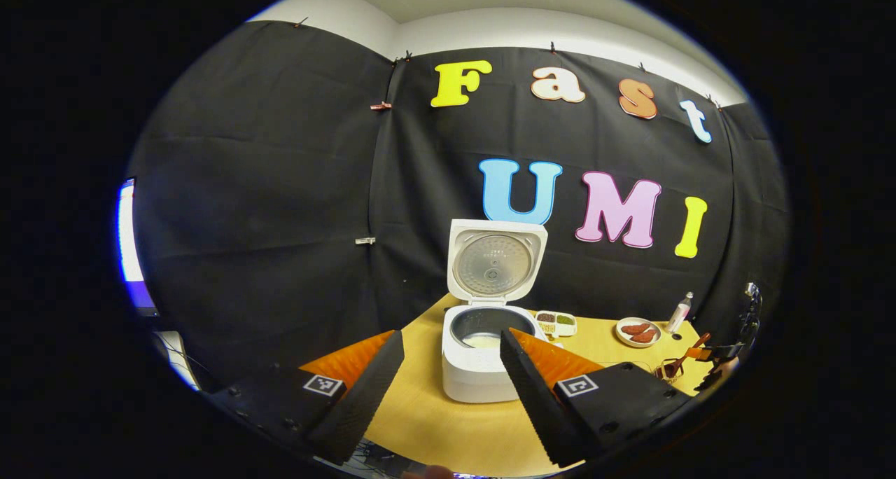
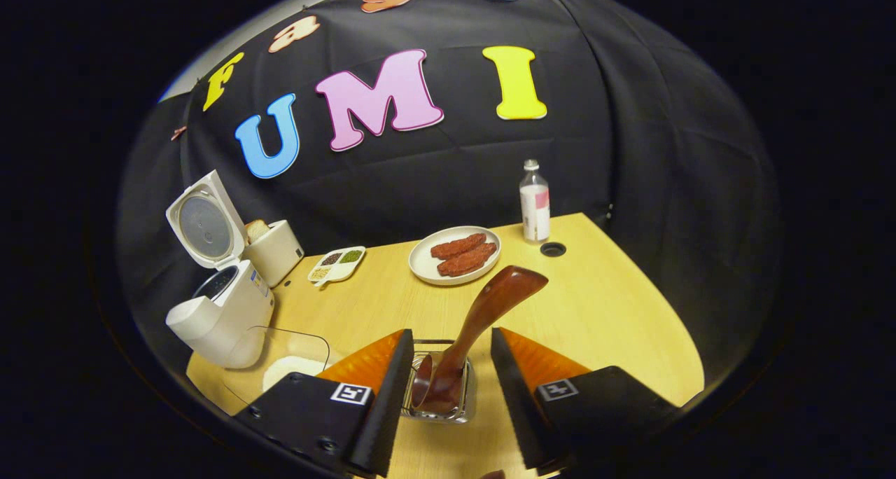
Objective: Close the left gripper, press the button to open the rice cooker; take a wooden spoon from the chopstick holder with the right hand, scoop a spoonful of rice and pour it into the rice cooker, then put the wooden spoon back into the chopstick holder.
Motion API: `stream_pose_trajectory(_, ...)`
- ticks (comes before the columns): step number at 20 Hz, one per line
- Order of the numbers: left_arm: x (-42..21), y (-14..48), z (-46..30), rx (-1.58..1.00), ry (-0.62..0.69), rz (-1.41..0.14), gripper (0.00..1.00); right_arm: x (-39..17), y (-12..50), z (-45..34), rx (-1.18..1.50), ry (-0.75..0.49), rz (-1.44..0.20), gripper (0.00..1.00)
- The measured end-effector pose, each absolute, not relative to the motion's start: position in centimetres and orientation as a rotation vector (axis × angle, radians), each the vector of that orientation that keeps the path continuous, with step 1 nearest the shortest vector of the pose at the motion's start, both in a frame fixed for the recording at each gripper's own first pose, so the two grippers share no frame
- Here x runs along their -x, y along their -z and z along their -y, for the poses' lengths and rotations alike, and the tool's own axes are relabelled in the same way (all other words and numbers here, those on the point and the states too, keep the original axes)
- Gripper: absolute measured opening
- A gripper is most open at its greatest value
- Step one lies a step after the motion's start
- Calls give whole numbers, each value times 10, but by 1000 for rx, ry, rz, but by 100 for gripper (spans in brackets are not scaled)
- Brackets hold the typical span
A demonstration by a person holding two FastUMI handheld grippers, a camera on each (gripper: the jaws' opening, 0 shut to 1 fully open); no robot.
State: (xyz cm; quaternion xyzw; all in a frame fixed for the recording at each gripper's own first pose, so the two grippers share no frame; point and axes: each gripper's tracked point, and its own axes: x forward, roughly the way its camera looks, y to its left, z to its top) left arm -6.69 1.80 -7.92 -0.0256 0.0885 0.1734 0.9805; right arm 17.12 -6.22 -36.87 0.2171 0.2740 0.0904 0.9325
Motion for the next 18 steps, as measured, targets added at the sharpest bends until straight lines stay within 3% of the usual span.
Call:
stream_pose_trajectory(2, 71, 77, -20, 43, -365, -179, 95, -182, 383, 65, -502, -172, -588, 43)
stream_pose_trajectory(3, 72, 77, -22, 41, -376, -181, 95, -187, 387, 67, -523, -165, -601, 39)
stream_pose_trajectory(4, 73, 77, -23, 38, -384, -184, 95, -188, 390, 63, -548, -178, -610, 24)
stream_pose_trajectory(5, 75, 78, -23, 35, -389, -187, 95, -191, 395, 60, -564, -186, -621, 26)
stream_pose_trajectory(6, 76, 78, -24, 33, -395, -188, 95, -192, 397, 57, -575, -195, -628, 17)
stream_pose_trajectory(7, 78, 79, -26, 33, -400, -189, 95, -197, 403, 55, -579, -199, -634, 26)
stream_pose_trajectory(8, 79, 78, -27, 34, -405, -190, 95, -194, 398, 57, -600, -194, -638, 26)
stream_pose_trajectory(11, 81, 79, -32, 39, -412, -188, 95, -196, 380, 58, -588, -181, -592, 14)
stream_pose_trajectory(18, 79, 80, -44, 51, -387, -174, 96, -197, 328, 68, -503, -166, -497, 11)
